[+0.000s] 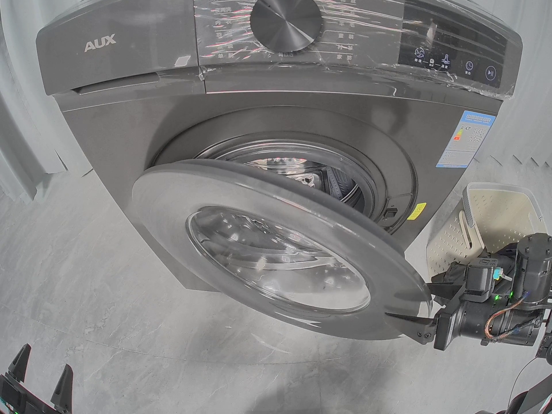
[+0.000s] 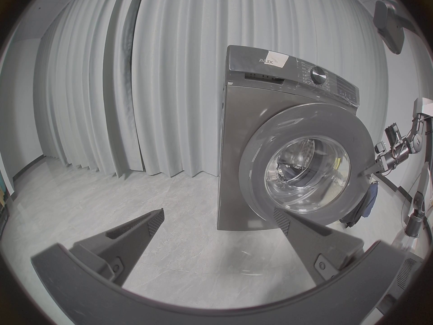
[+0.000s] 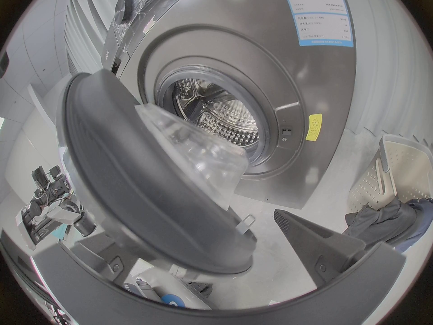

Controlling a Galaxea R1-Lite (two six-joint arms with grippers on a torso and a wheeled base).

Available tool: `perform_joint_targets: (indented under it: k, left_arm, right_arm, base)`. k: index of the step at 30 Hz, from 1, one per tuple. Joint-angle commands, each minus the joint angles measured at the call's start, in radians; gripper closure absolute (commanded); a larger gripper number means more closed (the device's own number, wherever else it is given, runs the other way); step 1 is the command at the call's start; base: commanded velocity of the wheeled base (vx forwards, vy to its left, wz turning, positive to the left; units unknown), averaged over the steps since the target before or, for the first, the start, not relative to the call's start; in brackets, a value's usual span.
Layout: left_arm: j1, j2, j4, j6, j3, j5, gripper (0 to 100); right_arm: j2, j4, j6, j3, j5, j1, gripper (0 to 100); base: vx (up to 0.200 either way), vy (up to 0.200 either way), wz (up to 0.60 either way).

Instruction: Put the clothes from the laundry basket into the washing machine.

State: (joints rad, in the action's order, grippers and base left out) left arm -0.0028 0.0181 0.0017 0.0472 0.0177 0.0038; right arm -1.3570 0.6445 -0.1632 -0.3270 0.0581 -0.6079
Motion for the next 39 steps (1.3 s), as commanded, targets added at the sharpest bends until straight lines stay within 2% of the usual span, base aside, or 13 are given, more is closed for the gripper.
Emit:
perform_joint_targets:
  k: [1,4,11,18,19,22,24,25,26,28,29,33,39]
  left_arm:
    - [0.000,-0.015,0.000,0.000,-0.016,0.001,0]
    - [0.000,-0.015,0.000,0.000,-0.016,0.001,0]
    - [0.000,-0.015,0.000,0.000,-0.016,0.001,0]
    - [0.000,-0.015,0.000,0.000,-0.016,0.001,0]
    - [0.000,-0.015,0.000,0.000,-0.016,0.001,0]
    - [0.000,-0.015,0.000,0.000,-0.016,0.001,0]
    - [0.000,-0.015,0.000,0.000,-0.016,0.001,0]
    - [0.000,-0.015,0.000,0.000,-0.016,0.001,0]
    - [0.000,-0.015,0.000,0.000,-0.016,0.001,0]
    - [0.000,-0.015,0.000,0.000,-0.016,0.001,0]
    - [0.000,-0.015,0.000,0.000,-0.016,0.001,0]
    - [0.000,-0.017,0.000,0.000,-0.016,0.001,0]
    - [0.000,-0.015,0.000,0.000,-0.016,0.001,0]
  right_arm:
    - [-0.045,0.001,-0.001,-0.027,0.000,-0.010,0]
    - [-0.062,0.003,-0.001,-0.029,0.002,-0.016,0]
    - [-0.051,0.001,-0.006,0.005,0.003,-0.058,0]
    - [0.015,-0.003,0.001,0.079,0.002,-0.039,0]
    - [0.038,-0.012,0.002,0.108,0.002,-0.027,0]
    - [0.056,-0.022,0.051,0.187,-0.007,0.045,0]
    - [0.047,-0.022,0.091,0.215,-0.006,0.131,0]
    - [0.045,-0.022,0.094,0.215,-0.006,0.137,0]
    - [0.036,-0.020,0.117,0.215,-0.001,0.194,0]
    - [0.027,-0.017,0.122,0.209,0.000,0.218,0]
    - [0.006,-0.008,0.125,0.180,0.000,0.258,0]
    - [-0.040,-0.009,0.125,0.092,-0.003,0.312,0]
    - [-0.129,-0.006,0.117,-0.032,-0.011,0.306,0]
  base:
    - [-0.200,0.000,0.00]
    - [-0.200,0.000,0.00]
    - [0.000,0.000,0.00]
    - [0.000,0.000,0.00]
    - [0.000,0.000,0.00]
    - [0.000,0.000,0.00]
    - [0.000,0.000,0.00]
    - [0.000,0.000,0.00]
    - [0.000,0.000,0.00]
    - [0.000,0.000,0.00]
    - [0.000,0.000,0.00]
    - [0.000,0.000,0.00]
    - [0.000,0.000,0.00]
